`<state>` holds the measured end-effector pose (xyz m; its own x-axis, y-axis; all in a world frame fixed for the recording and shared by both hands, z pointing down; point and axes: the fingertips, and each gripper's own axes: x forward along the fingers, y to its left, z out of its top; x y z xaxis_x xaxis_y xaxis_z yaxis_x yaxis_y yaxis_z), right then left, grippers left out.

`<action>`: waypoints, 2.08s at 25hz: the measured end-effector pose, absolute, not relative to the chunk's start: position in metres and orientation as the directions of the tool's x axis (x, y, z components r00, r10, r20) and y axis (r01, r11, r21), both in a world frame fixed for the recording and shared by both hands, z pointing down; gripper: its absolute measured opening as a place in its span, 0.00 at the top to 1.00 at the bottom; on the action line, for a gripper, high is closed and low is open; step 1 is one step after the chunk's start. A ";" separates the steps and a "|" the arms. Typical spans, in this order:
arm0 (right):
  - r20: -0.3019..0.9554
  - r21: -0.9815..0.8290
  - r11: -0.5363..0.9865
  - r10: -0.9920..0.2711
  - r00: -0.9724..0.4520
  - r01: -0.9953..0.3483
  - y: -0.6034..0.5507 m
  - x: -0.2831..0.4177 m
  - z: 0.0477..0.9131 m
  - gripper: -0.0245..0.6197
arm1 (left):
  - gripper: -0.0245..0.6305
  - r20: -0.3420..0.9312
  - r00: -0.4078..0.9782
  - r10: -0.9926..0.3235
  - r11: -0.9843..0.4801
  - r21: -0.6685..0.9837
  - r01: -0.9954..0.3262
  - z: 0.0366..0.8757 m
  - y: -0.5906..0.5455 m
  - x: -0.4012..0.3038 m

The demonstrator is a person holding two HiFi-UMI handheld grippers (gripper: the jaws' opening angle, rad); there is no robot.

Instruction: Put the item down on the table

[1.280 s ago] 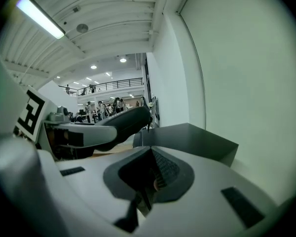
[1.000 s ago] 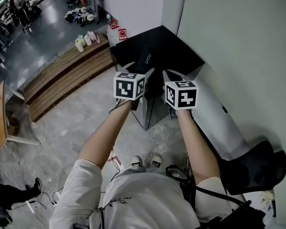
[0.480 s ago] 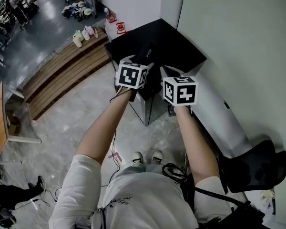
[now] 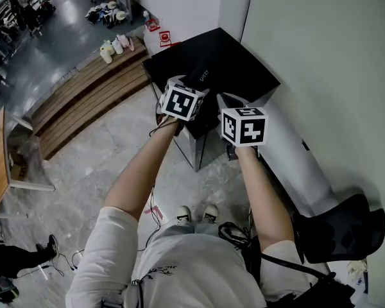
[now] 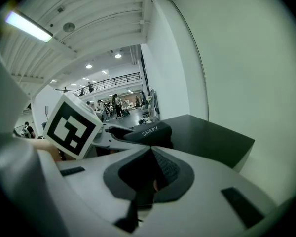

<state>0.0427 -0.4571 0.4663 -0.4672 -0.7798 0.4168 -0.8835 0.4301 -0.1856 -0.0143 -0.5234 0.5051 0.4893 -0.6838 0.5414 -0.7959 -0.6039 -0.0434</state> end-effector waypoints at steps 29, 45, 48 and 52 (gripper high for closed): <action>0.405 -0.130 0.510 -0.756 -0.515 -0.850 -0.377 0.035 0.452 0.95 | 0.64 0.405 0.563 -0.720 -0.620 -0.015 -0.784 0.434 -0.413 -0.044; 0.439 -0.169 0.447 -0.764 -0.473 -0.878 -0.241 0.024 0.532 0.95 | 0.95 0.421 0.449 -0.788 -0.478 0.041 -0.877 0.534 -0.244 -0.058; 0.444 -0.211 0.423 -0.762 -0.472 -0.881 -0.224 0.023 0.545 0.95 | 0.95 0.438 0.421 -0.795 -0.422 0.100 -0.901 0.548 -0.227 -0.062; 0.449 -0.231 0.427 -0.750 -0.485 -0.874 -0.210 0.013 0.554 0.96 | 0.95 0.442 0.427 -0.789 -0.417 0.124 -0.900 0.556 -0.215 -0.062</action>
<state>0.0133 -0.2103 0.5540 -0.4851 -0.7502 0.4492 -0.8742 0.4272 -0.2307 -0.0621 -0.2145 0.5559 0.4265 -0.7890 0.4423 -0.9003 -0.4171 0.1242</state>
